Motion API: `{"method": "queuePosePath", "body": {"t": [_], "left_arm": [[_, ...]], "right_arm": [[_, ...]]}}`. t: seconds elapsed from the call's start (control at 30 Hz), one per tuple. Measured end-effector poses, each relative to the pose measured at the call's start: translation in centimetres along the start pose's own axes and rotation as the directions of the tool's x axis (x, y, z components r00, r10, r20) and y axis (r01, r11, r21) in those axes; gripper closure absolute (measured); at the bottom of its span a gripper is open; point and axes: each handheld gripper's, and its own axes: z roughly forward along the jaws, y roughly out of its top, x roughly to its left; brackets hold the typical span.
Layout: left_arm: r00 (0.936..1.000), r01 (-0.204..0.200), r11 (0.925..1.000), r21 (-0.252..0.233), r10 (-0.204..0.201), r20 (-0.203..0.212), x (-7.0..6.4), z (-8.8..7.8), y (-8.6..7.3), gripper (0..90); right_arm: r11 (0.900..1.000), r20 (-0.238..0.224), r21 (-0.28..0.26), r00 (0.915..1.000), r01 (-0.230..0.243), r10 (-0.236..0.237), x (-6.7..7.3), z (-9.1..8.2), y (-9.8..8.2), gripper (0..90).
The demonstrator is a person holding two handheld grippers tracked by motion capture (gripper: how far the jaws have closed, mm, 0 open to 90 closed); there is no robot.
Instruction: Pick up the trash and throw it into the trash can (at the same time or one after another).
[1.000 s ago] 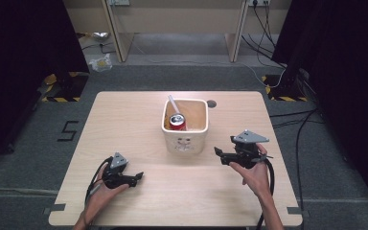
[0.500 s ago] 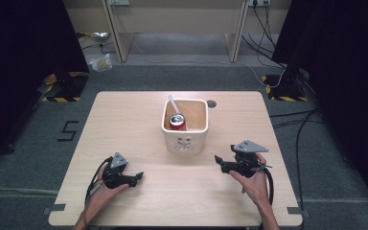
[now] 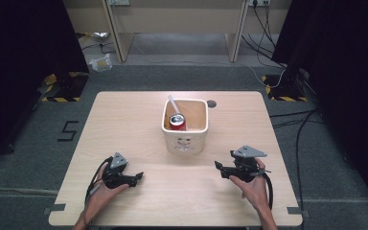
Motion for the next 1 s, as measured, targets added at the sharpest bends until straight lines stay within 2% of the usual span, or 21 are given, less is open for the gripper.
{"method": "queuePosePath", "body": {"t": [0.53, 1.0], "left_arm": [[1.0000, 0.001, 1.0000, 0.001, -0.001, 0.002, 0.0, 0.0, 0.0, 14.3], [1.0000, 0.000, 1.0000, 0.000, 0.000, 0.000, 0.0, 0.0, 0.0, 14.3]], "right_arm": [[0.999, 0.014, 0.038, 0.9996, -0.027, 0.026, -0.8, -0.5, -2.2, 22.8], [0.996, 0.008, 0.083, 0.9993, -0.037, 0.036, -0.4, -0.5, -4.1, 22.5]]}}
